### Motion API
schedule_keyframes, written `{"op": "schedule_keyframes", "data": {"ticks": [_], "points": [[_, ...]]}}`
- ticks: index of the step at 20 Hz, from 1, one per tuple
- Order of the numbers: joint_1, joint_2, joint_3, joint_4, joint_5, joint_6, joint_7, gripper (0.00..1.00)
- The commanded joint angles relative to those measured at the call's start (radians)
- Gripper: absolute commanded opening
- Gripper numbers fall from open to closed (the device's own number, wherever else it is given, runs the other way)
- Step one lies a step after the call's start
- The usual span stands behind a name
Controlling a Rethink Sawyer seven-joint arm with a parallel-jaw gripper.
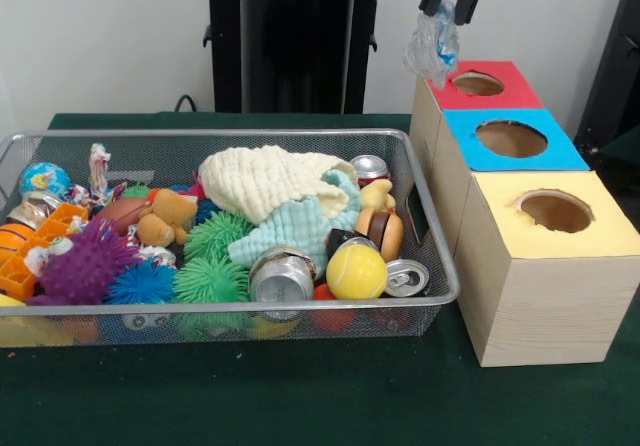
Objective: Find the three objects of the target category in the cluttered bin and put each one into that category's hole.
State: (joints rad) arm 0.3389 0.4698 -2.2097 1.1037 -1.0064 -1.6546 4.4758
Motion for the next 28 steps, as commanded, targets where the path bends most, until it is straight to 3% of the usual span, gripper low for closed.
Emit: {"op": "schedule_keyframes", "data": {"ticks": [1, 9, 13, 23, 28], "points": [[-0.018, 0.049, -0.015, -0.038, 0.106, 0.003, 0.328, 0.00], [-0.022, 0.066, -0.038, -0.047, 0.118, 0.018, 0.343, 0.00], [-0.032, 0.084, -0.089, -0.037, 0.119, 0.014, 0.347, 0.00], [-0.033, 0.091, -0.098, -0.044, 0.128, 0.042, 0.359, 0.00], [-0.046, 0.105, -0.148, -0.050, 0.130, 0.021, 0.357, 0.00]]}}
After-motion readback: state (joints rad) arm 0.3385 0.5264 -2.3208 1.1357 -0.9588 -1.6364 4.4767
